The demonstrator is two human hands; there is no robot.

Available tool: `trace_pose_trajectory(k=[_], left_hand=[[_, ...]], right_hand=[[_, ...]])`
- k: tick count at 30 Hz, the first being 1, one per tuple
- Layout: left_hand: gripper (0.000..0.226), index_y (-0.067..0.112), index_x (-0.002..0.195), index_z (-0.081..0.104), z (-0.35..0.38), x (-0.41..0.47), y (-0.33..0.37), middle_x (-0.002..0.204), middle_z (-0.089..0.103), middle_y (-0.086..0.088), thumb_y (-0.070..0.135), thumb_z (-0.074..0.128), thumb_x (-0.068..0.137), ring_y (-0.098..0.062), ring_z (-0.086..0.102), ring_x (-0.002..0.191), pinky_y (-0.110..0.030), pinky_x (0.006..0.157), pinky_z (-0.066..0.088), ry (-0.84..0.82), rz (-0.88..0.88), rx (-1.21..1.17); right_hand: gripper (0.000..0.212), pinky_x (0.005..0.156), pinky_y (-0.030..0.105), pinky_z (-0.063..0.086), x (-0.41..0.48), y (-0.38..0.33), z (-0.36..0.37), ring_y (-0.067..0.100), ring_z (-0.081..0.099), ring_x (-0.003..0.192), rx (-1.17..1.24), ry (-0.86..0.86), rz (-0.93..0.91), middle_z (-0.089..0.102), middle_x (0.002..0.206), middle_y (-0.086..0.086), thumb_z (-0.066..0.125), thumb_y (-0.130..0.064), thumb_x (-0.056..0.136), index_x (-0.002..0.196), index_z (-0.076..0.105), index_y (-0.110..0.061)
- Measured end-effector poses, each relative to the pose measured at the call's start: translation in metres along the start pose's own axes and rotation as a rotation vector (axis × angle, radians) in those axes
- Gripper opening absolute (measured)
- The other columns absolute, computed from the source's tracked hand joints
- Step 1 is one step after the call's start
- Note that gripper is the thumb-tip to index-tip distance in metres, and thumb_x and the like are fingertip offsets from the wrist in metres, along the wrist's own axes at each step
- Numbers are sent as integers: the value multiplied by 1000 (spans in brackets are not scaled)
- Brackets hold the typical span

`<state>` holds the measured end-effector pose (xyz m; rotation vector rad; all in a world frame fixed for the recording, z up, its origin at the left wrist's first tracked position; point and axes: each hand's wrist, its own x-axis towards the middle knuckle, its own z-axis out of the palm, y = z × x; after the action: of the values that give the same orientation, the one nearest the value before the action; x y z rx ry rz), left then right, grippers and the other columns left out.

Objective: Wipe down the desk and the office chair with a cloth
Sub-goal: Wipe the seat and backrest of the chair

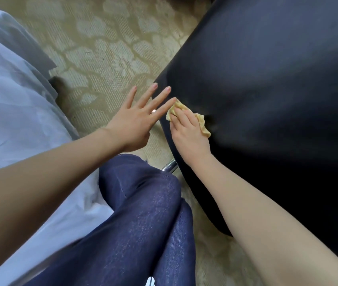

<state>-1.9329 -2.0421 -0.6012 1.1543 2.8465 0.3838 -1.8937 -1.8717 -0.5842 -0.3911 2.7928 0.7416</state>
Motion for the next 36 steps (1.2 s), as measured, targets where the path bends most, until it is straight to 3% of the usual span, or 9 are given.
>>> trace_pose_trajectory(k=[2, 5, 7, 11, 15, 22, 29, 33, 36], left_hand=[[92, 29, 147, -19, 2, 5, 6, 156, -23, 2, 4, 40, 81, -27, -16, 145, -53, 115, -4, 16, 18, 7], [92, 30, 148, -18, 3, 9, 10, 157, -21, 3, 4, 39, 81, -27, -15, 146, -54, 114, -3, 37, 62, 22], [92, 32, 145, -22, 7, 8, 14, 155, -24, 4, 4, 39, 81, -27, -15, 146, -54, 114, -3, 35, 69, 25], [97, 35, 140, -29, 8, 5, 23, 145, -35, 8, 4, 42, 82, -30, -17, 145, -55, 114, -4, 23, 79, 30], [95, 34, 148, -18, 3, 3, 34, 155, -27, 4, 2, 42, 80, -32, -17, 144, -56, 113, -6, 9, 97, 50], [94, 34, 147, -20, -6, -4, 41, 154, -29, 7, 4, 42, 82, -29, -22, 143, -54, 113, -10, 13, 83, 60], [96, 36, 142, -28, -4, -17, 12, 146, -37, 8, 5, 41, 83, -27, -27, 141, -54, 112, -13, 19, 18, 72], [95, 33, 141, -31, 1, -22, -11, 145, -40, 6, 11, 43, 85, -26, -34, 137, -52, 109, -20, 10, -59, 70], [94, 29, 140, -31, 2, -23, -24, 147, -37, 4, 16, 44, 86, -25, -36, 135, -50, 108, -23, 32, -133, 69]], right_hand=[[36, 110, 28, 33, -15, -1, 19, 11, 46, 129, -183, 84, -134, 58, 131, 2, 51, -25, 89, 121, 64, -12], [28, 104, 25, 41, -34, 1, 29, 8, 56, 118, -263, 107, -232, 68, 113, -8, 56, -26, 82, 104, 74, -20], [32, 106, 30, 40, -54, 2, 40, 12, 51, 124, -299, 126, -256, 64, 122, -5, 62, -26, 83, 113, 69, -16], [44, 114, 40, 26, -97, 10, 38, 21, 37, 136, -359, 46, -277, 48, 142, 2, 49, -22, 92, 134, 51, -11], [43, 115, 42, 20, -138, 24, 26, 23, 35, 137, -393, -12, -280, 46, 143, 2, 46, -18, 92, 133, 52, -12], [49, 108, 41, 37, -172, 50, -15, 25, 47, 129, -337, 161, -166, 56, 134, 6, 27, -11, 88, 117, 67, -13], [46, 110, 45, 28, -116, 61, -70, 24, 41, 133, -471, 347, -57, 49, 141, 1, 31, -14, 92, 132, 55, -17], [44, 114, 46, 18, -54, 57, -87, 26, 33, 138, -528, 311, -9, 45, 143, 3, 30, -18, 95, 134, 50, -16], [43, 116, 46, 8, -9, 49, -81, 25, 20, 143, -523, 282, 1, 32, 151, 7, 16, -10, 97, 137, 32, -3]])
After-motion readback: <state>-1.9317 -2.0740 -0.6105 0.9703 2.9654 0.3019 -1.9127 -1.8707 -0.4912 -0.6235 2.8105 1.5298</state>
